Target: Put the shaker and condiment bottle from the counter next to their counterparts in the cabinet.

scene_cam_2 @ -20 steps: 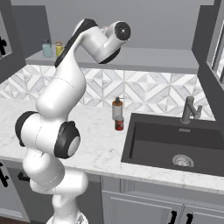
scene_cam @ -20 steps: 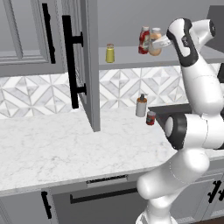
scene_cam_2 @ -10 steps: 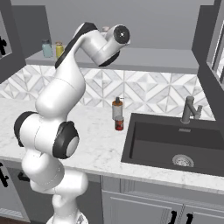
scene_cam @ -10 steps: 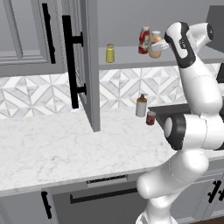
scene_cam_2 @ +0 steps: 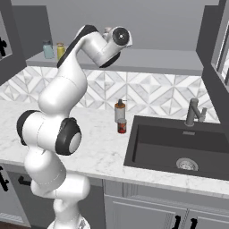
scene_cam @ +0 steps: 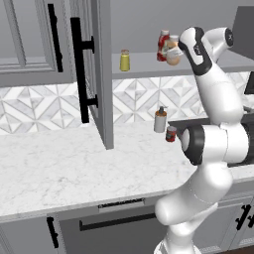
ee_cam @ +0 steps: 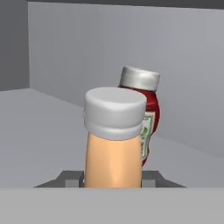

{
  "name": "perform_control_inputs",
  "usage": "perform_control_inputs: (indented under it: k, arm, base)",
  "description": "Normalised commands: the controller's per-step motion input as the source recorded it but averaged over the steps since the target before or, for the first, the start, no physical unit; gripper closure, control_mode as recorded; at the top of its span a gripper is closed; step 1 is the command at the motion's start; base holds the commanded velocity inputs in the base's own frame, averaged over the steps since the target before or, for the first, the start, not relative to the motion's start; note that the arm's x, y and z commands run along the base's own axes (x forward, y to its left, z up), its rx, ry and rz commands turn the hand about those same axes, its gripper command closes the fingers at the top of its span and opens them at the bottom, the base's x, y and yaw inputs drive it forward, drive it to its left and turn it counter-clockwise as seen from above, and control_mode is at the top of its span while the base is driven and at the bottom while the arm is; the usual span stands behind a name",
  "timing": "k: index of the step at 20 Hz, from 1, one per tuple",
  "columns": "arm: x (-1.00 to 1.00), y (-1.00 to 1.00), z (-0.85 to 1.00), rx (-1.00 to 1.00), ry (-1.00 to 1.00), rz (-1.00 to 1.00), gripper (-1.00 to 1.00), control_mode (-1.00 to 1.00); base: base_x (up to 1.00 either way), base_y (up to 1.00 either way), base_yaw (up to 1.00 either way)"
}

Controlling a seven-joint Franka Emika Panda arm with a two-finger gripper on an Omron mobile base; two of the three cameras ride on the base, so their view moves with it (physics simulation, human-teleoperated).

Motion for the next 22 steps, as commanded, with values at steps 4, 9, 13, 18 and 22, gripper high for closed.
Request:
perform_control_inputs:
  k: [4,9,13,18,22]
  arm:
    - [0.24,-0.05,-0.08,0.00,0.00,-0.06,1.00,-1.00]
    - [0.17,-0.06,-0.15,0.00,0.00,-0.05,1.00,-1.00]
    - [0.13,-0.05,-0.18,0.00,0.00,-0.05,1.00,-1.00]
    - [0.10,-0.05,-0.21,0.00,0.00,-0.05,1.00,-1.00]
    - [0.00,-0.04,-0.22,0.00,0.00,-0.05,-1.00,-1.00]
  base:
    - [0.00,0.00,0.00]
    - [0.00,0.00,0.00]
    - [0.00,0.00,0.00]
    - [0.00,0.00,0.00]
    - [0.00,0.00,0.00]
